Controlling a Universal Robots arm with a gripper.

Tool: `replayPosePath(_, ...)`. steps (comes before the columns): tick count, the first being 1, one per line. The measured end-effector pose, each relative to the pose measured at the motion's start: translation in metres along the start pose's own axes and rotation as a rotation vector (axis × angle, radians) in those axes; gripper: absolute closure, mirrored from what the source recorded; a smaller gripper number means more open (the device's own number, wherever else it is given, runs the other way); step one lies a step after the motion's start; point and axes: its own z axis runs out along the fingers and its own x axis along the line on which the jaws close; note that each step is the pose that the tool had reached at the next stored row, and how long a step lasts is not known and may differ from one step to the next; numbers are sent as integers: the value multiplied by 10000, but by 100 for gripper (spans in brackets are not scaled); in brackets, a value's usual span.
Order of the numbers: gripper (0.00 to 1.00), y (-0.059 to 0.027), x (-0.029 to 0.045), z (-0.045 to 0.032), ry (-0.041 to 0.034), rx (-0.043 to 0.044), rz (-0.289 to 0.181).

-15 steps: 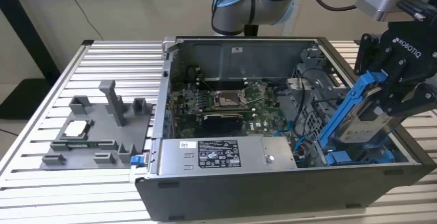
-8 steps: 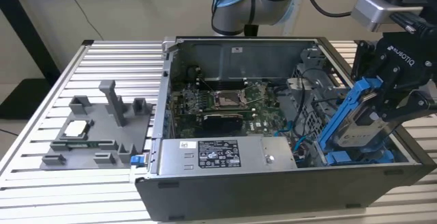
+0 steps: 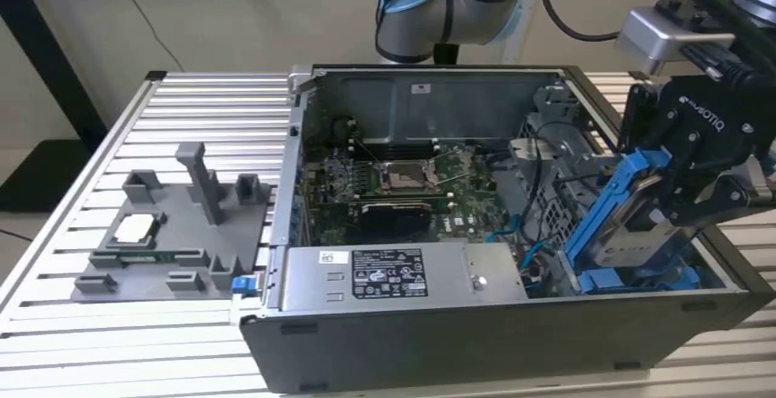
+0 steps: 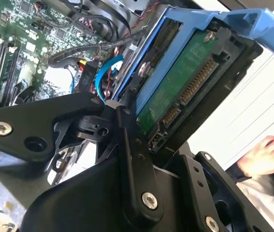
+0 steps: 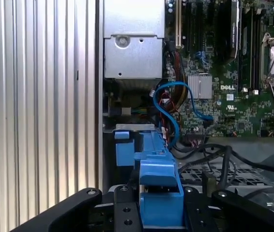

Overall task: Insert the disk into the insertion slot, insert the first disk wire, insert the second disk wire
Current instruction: 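Insert the disk into the insertion slot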

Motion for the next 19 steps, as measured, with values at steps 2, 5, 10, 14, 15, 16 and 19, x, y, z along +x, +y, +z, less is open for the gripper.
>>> replayPosePath(2, 67, -2, 0, 38, 0, 0, 0)
replayPosePath(5, 67, -4, 1, 92, -1, 0, 1)
replayPosePath(10, 67, -7, 2, 166, 0, 0, -1)
replayPosePath(14, 60, -8, 2, 174, 3, 0, -1)
replayPosePath(15, 60, -8, 3, 175, 2, 0, -1)
replayPosePath(16, 60, -8, 3, 172, 1, -2, -1)
replayPosePath(19, 53, -5, 2, 126, 0, -4, 0)
